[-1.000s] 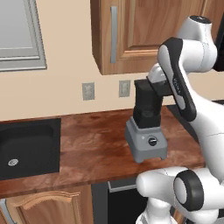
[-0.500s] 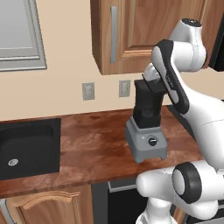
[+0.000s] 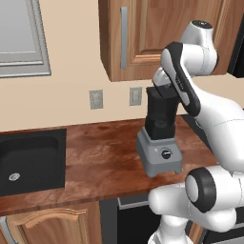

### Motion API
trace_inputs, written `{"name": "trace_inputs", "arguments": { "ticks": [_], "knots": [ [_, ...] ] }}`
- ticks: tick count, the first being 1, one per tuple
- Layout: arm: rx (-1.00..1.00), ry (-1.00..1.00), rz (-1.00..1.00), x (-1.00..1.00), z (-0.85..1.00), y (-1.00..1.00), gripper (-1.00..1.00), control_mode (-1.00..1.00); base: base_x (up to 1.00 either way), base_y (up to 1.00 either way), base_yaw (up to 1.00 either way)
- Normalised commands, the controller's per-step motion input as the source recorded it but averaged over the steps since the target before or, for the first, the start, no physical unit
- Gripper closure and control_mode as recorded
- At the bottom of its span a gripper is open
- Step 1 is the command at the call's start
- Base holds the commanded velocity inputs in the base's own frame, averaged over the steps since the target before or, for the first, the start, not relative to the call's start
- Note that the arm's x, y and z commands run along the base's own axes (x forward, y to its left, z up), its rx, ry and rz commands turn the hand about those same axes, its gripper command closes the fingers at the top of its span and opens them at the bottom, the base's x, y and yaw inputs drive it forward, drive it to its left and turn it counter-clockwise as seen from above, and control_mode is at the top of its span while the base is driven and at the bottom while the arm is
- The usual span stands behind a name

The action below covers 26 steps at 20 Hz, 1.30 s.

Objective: Close the lid blender by securely placing the lid on top.

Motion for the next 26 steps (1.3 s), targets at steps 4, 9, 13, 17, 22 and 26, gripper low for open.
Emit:
{"name": "trace_inputs", "arguments": {
  "ticks": [4, 9, 13, 17, 22, 26],
  "knots": [
    [0.0, 0.06, -0.02, 0.12, 0.0, 0.02, 1.0, -1.0, 0.0, 0.0, 0.0],
    [0.0, 0.05, -0.04, 0.13, 0.0, 0.07, 1.0, -1.0, 0.0, 0.0, 0.0],
    [0.0, 0.01, -0.03, 0.09, -0.02, 0.04, 1.0, -1.0, 0.0, 0.0, 0.0],
    [0.0, 0.0, 0.0, 0.0, -0.1, 0.0, 1.0, -1.0, 0.0, 0.0, 0.0],
    [0.0, 0.0, -0.03, 0.0, -0.21, 0.0, 1.0, -1.0, 0.0, 0.0, 0.0],
    [0.0, 0.0, -0.05, 0.0, -0.21, 0.0, 1.0, -1.0, 0.0, 0.0, 0.0]
  ]
}}
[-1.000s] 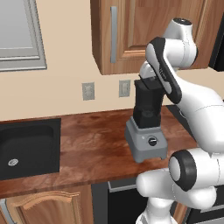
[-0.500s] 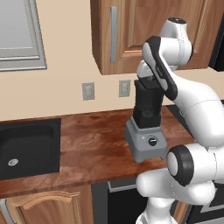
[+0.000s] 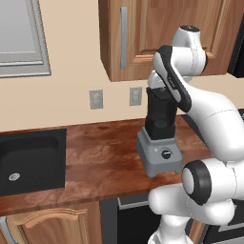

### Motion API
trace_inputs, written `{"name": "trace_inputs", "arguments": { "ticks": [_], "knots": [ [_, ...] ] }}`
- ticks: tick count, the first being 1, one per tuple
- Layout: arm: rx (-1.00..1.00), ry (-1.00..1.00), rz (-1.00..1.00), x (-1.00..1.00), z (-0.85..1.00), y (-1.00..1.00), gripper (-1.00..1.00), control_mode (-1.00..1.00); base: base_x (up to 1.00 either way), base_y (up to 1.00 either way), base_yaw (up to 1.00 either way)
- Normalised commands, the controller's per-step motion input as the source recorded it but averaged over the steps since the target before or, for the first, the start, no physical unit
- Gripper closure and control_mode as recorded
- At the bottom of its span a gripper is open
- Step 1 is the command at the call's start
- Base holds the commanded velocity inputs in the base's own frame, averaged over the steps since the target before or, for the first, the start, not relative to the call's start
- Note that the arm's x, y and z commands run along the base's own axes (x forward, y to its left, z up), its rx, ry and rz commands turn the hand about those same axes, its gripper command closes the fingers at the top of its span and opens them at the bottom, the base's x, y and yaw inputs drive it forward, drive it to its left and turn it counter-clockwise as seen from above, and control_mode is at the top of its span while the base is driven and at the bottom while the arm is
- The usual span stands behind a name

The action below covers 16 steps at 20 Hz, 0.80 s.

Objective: Close the lid blender by securely placing the lid on top.

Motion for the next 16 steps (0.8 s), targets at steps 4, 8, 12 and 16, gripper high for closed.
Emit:
{"name": "trace_inputs", "arguments": {
  "ticks": [4, 8, 12, 16],
  "knots": [
    [0.0, 0.04, -0.03, 0.0, -0.05, 0.0, 1.0, -1.0, 0.0, 0.0, 0.0],
    [0.0, 0.01, -0.06, 0.01, 0.01, 0.03, 1.0, -1.0, 0.0, 0.0, 0.0],
    [0.0, 0.0, -0.1, 0.03, 0.0, 0.0, 1.0, -1.0, 0.0, 0.0, 0.0],
    [0.0, 0.0, -0.12, 0.14, 0.0, 0.04, 1.0, -1.0, 0.0, 0.0, 0.0]
  ]
}}
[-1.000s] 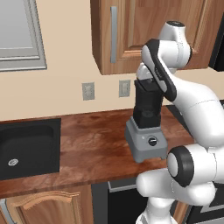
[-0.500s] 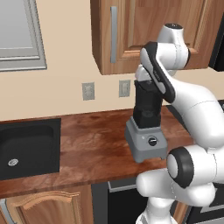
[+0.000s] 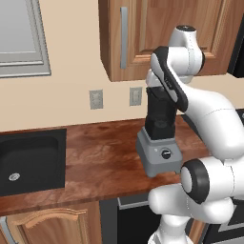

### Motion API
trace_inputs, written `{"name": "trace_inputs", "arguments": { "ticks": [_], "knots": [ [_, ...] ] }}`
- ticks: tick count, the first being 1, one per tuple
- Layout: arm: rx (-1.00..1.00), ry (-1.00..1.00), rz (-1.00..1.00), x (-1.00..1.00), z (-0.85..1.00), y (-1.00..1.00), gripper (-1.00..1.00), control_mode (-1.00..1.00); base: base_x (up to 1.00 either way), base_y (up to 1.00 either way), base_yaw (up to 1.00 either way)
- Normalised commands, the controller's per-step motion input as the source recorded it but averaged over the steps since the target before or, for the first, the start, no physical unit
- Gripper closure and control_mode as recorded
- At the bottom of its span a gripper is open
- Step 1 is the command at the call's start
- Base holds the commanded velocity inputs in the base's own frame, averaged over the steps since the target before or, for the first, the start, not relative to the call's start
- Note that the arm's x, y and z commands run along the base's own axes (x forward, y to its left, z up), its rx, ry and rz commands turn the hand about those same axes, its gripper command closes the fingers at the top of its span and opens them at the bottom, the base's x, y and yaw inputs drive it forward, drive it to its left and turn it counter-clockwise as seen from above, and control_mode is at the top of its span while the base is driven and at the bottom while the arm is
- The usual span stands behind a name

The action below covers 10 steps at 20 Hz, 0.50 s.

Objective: Close the lid blender by securely placing the lid on top.

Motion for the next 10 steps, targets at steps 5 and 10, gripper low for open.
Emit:
{"name": "trace_inputs", "arguments": {
  "ticks": [5, 10],
  "knots": [
    [0.0, 0.0, -0.14, 0.25, 0.0, 0.12, 1.0, -1.0, 0.0, 0.0, 0.0],
    [0.0, -0.01, -0.12, 0.24, 0.0, 0.13, 1.0, -1.0, 0.0, 0.0, 0.0]
  ]
}}
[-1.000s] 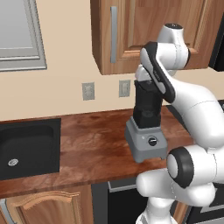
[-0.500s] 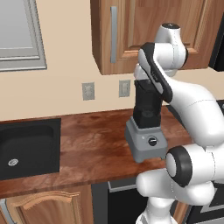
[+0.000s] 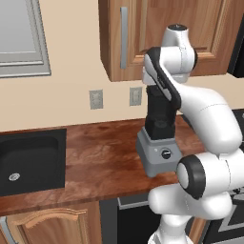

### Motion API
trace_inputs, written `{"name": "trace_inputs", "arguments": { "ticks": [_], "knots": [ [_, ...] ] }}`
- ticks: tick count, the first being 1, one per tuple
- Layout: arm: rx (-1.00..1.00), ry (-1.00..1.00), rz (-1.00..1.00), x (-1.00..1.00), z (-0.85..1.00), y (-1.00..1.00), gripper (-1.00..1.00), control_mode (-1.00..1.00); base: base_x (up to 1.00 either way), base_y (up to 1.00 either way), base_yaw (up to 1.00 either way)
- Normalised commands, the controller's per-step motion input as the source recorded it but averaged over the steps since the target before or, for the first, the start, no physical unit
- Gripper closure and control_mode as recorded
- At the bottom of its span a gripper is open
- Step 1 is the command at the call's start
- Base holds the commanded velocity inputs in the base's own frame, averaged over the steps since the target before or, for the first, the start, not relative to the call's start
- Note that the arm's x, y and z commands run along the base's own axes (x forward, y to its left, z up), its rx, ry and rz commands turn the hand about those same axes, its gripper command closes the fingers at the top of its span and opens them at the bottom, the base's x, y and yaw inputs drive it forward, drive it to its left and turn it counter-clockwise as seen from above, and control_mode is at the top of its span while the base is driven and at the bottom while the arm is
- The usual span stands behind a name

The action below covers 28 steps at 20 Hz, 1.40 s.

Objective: Close the lid blender by securely placing the lid on top.

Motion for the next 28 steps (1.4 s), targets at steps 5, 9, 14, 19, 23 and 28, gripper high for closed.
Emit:
{"name": "trace_inputs", "arguments": {
  "ticks": [5, 9, 14, 19, 23, 28],
  "knots": [
    [0.0, -0.03, -0.06, 0.14, -0.02, 0.02, 1.0, -1.0, 0.0, 0.0, 0.0],
    [0.0, 0.0, -0.03, 0.02, -0.11, 0.03, 1.0, -1.0, 0.0, 0.0, 0.0],
    [0.0, 0.0, -0.01, 0.02, -0.25, 0.0, 1.0, -1.0, 0.0, 0.0, 0.0],
    [0.0, -0.02, 0.0, 0.0, -0.43, 0.0, 1.0, -1.0, 0.0, 0.0, 0.0],
    [0.0, -0.03, 0.01, 0.0, -0.46, 0.0, 1.0, -1.0, 0.0, 0.0, 0.0],
    [0.0, 0.0, 0.06, -0.02, -0.48, -0.02, 1.0, -1.0, 0.0, 0.0, 0.0]
  ]
}}
